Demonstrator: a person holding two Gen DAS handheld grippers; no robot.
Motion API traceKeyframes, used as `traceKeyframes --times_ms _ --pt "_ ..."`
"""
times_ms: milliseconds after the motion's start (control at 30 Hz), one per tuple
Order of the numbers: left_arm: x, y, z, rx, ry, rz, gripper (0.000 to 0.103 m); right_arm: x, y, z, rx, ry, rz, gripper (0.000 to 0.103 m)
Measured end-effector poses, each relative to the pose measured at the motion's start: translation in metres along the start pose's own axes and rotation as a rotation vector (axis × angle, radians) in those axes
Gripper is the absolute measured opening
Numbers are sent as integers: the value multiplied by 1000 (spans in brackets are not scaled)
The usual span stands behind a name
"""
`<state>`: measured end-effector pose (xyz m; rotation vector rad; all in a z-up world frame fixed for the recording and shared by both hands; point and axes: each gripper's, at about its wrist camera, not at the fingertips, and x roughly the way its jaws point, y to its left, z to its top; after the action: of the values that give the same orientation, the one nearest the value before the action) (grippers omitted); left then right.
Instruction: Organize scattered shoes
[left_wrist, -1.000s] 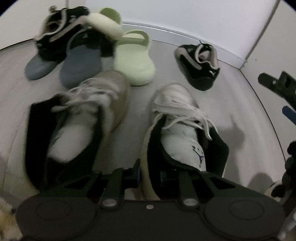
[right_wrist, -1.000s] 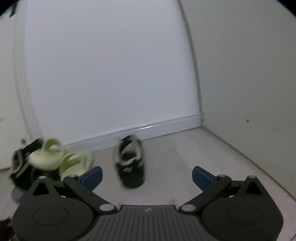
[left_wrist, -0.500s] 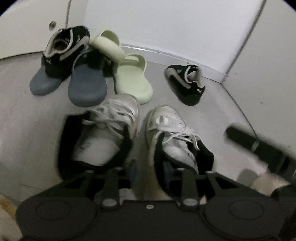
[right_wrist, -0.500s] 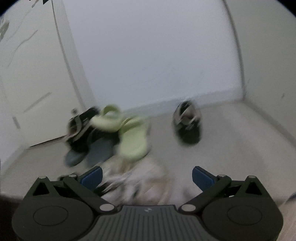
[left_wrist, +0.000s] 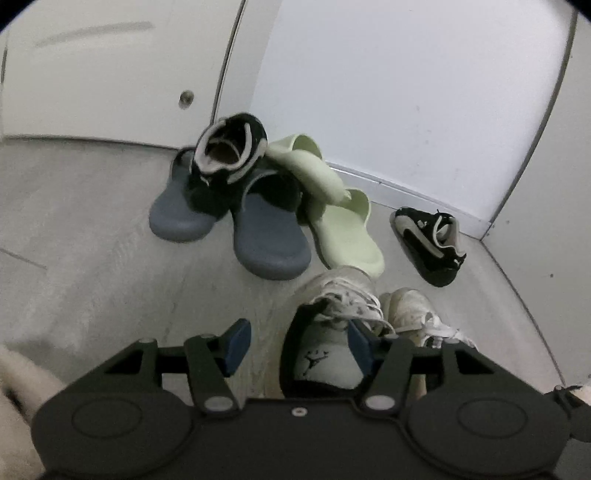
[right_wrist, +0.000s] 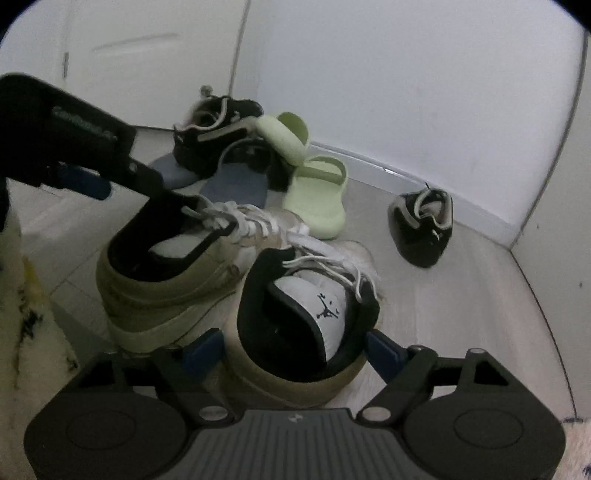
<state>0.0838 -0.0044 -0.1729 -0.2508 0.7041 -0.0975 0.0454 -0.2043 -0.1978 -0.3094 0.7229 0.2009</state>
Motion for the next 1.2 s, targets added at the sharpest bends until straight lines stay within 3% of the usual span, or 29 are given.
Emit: traceKeyframes --times_ms 133,267,333,367,433,500,600,667,833,1033,1133,1200 --pt "4 -3 -3 33 10 13 59 1 -11 -2 -5 33 -70 84" --pt "8 2 -5 20 16 5 59 5 -46 -8 91 84 -252 78" --pt "11 3 -6 10 22 3 59 13 -70 -9 183 107 -349 54" --pt "12 2 -6 10 25 4 59 16 -84 -8 248 104 -401 50" --pt "15 1 -6 13 32 3 59 12 -93 -6 298 84 -392 27" --pt "17 1 -6 15 37 -1 59 10 -97 -6 323 73 -371 21" --pt "19 1 -7 7 43 1 59 20 -93 -11 389 141 -205 11" --pt "19 3 -7 -1 46 4 59 35 -98 -11 435 175 -161 9" --pt "24 10 -6 -44 57 11 59 57 -124 -8 506 157 -213 8" --pt "32 14 -6 -69 76 7 59 104 -181 4 577 51 -329 8" --pt "32 15 -5 -73 73 7 59 106 -194 8 679 4 -378 17" --pt "35 15 -6 -83 74 12 59 88 -181 6 762 -47 -350 28"
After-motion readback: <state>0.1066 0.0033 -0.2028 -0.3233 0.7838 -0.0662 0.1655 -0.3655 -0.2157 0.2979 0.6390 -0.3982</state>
